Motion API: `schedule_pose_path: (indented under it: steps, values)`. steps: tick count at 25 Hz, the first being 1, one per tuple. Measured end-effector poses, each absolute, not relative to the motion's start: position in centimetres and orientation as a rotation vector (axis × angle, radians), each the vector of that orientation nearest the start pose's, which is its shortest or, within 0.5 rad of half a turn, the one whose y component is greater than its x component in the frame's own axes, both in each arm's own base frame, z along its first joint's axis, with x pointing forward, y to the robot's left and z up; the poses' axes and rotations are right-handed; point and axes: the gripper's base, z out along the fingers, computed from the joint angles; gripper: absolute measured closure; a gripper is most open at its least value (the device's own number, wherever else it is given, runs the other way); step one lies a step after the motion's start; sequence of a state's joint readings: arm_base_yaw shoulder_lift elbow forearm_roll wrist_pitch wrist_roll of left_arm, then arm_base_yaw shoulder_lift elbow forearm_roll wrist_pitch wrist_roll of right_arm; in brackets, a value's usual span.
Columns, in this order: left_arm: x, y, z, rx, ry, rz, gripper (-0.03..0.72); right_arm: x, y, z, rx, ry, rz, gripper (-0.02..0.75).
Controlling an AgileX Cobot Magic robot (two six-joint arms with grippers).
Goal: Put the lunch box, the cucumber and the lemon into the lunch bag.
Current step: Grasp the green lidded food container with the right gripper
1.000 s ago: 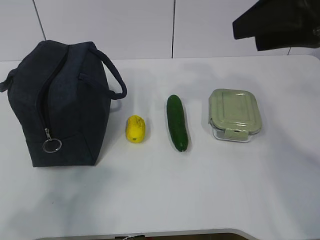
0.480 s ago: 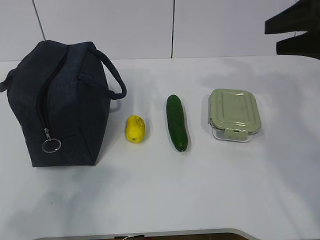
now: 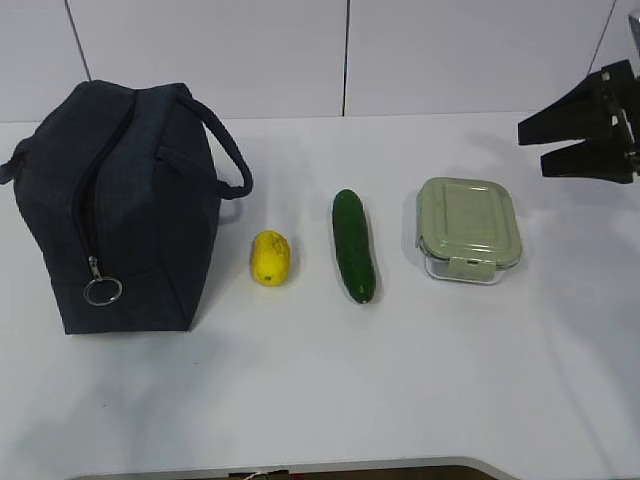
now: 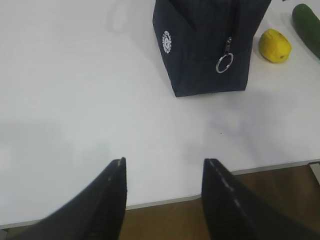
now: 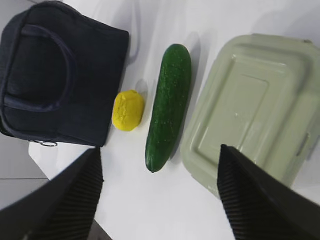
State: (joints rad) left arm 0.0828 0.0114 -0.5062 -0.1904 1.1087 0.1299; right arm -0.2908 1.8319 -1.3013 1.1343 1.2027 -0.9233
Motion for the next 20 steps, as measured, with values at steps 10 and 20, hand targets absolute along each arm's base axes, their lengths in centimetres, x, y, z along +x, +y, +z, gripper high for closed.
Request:
schedule_pose_path:
  steps: [10,20]
  values:
    - [-0.5,-1.6,27.6,0.063,2.083,-0.101,0.337,38.1,-3.4,20.4,-0.138,2.420,1.201,0.171]
    - [-0.5,-1.6,27.6,0.063,2.083,-0.101,0.337,38.7,-5.1,16.8,-0.027,2.450,1.247,0.171]
